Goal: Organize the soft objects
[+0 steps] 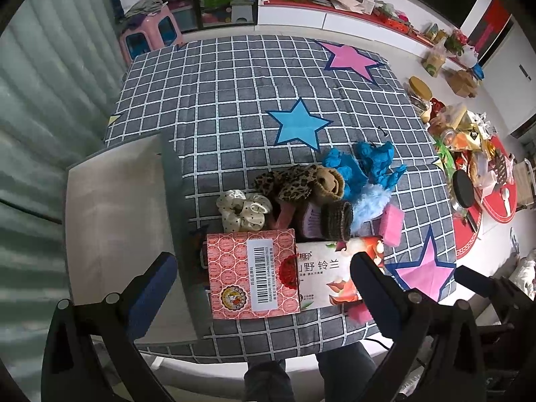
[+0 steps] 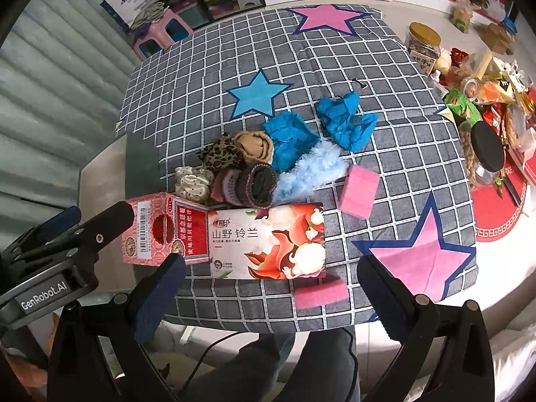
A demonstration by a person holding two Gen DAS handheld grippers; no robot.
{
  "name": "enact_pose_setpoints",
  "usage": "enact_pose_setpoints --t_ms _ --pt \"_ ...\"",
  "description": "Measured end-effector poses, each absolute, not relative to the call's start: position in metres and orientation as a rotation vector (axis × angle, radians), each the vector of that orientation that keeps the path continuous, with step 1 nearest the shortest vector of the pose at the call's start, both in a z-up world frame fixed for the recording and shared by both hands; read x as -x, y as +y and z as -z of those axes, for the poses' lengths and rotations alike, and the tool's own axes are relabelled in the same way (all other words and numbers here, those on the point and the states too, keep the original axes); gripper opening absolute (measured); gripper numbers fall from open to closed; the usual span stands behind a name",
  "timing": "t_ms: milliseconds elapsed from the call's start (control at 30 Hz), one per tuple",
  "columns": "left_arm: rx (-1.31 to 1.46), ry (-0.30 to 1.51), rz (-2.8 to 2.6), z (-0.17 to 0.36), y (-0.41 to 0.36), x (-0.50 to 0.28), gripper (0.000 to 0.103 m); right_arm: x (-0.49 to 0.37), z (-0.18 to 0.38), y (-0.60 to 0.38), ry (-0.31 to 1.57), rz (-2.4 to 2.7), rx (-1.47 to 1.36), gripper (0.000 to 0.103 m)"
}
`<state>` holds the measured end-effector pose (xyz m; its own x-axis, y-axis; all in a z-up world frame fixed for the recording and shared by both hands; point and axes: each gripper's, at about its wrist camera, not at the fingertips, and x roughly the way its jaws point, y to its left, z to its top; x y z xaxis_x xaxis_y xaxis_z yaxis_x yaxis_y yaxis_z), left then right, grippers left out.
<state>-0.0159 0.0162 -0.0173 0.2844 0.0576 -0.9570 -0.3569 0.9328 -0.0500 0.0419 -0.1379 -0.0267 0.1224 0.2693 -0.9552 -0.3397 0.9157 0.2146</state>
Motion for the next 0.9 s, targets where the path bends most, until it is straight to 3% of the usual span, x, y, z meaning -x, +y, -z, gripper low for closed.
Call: enact_pose_setpoints --t_ms 900 --pt "0.260 1.235 -0.285 0.007 0.028 0.027 0.103 -0.034 0.016 -0.139 1.337 -0.422 0.034 0.103"
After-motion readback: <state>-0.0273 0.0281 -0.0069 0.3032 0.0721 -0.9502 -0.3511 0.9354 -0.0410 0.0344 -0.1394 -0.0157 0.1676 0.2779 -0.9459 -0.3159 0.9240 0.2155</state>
